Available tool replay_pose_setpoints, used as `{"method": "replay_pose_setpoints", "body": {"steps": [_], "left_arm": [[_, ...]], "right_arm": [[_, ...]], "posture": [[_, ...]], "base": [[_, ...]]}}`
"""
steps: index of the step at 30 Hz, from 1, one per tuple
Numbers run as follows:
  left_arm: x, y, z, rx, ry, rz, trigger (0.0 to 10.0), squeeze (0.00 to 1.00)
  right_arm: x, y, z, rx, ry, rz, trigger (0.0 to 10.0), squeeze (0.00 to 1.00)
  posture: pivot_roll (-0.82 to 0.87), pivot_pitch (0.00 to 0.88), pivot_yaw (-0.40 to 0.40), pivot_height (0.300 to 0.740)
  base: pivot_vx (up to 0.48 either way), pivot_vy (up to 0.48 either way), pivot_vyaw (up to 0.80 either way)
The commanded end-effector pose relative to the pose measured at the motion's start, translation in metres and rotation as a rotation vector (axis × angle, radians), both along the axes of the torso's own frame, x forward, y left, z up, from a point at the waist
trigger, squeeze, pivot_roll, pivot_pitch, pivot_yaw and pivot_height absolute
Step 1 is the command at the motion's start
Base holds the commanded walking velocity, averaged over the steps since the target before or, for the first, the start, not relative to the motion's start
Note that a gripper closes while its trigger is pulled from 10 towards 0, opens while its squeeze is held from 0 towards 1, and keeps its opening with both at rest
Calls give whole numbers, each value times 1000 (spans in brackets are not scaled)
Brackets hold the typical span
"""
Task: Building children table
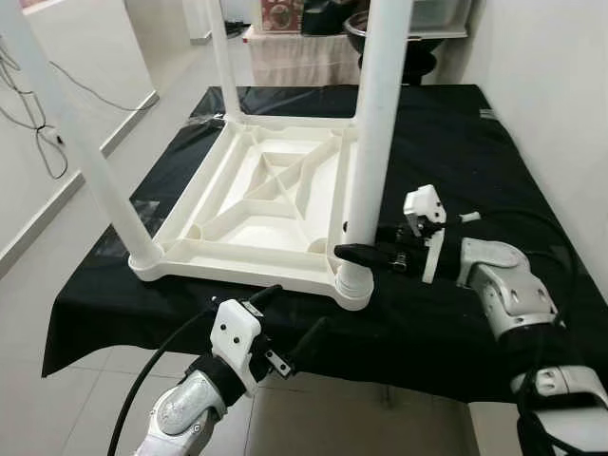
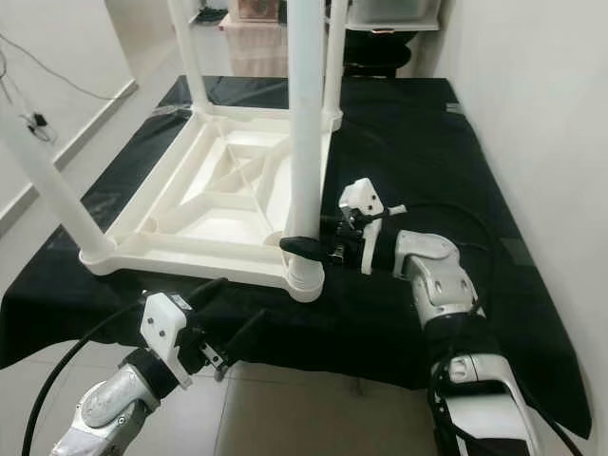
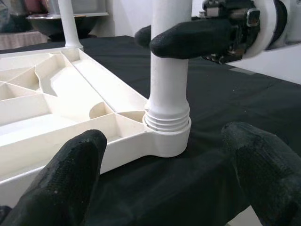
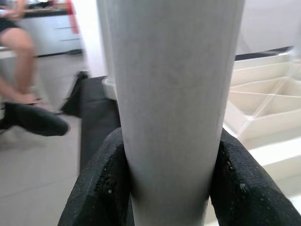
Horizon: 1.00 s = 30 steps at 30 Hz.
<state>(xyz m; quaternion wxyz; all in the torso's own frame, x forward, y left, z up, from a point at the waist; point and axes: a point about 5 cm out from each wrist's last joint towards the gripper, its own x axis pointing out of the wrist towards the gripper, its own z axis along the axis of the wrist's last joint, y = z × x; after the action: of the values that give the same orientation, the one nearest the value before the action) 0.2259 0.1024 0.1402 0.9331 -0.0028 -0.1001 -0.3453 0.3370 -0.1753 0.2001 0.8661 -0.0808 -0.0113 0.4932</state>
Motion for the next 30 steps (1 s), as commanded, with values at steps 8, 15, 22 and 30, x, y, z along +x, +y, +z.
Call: {"method": "replay_pose_setpoints", "body": {"steps": [8,15,22,30], "left_arm": [[0,8,-3,4,25,13,10000,0],[4,5,-4,3,26,3,10000,0],[6,7,-4,1,29,20,10000,0],[7,5,-4,-2,29,11,10000,0]], "right_arm": [[-51,8,-63,12,107,-962,0,0],[-33,31,-62,-39,49,-847,0,0],[-37,61,-50,97,106,-629,10000,1000],[-32,69,-23,174,24,-334,10000,0]], "posture": [[-59,135,58,740],[-41,115,34,740],[-35,113,35,740],[-40,112,34,740]], "base": [[0,0,0],[0,0,0],[0,0,0],[0,0,0]]}}
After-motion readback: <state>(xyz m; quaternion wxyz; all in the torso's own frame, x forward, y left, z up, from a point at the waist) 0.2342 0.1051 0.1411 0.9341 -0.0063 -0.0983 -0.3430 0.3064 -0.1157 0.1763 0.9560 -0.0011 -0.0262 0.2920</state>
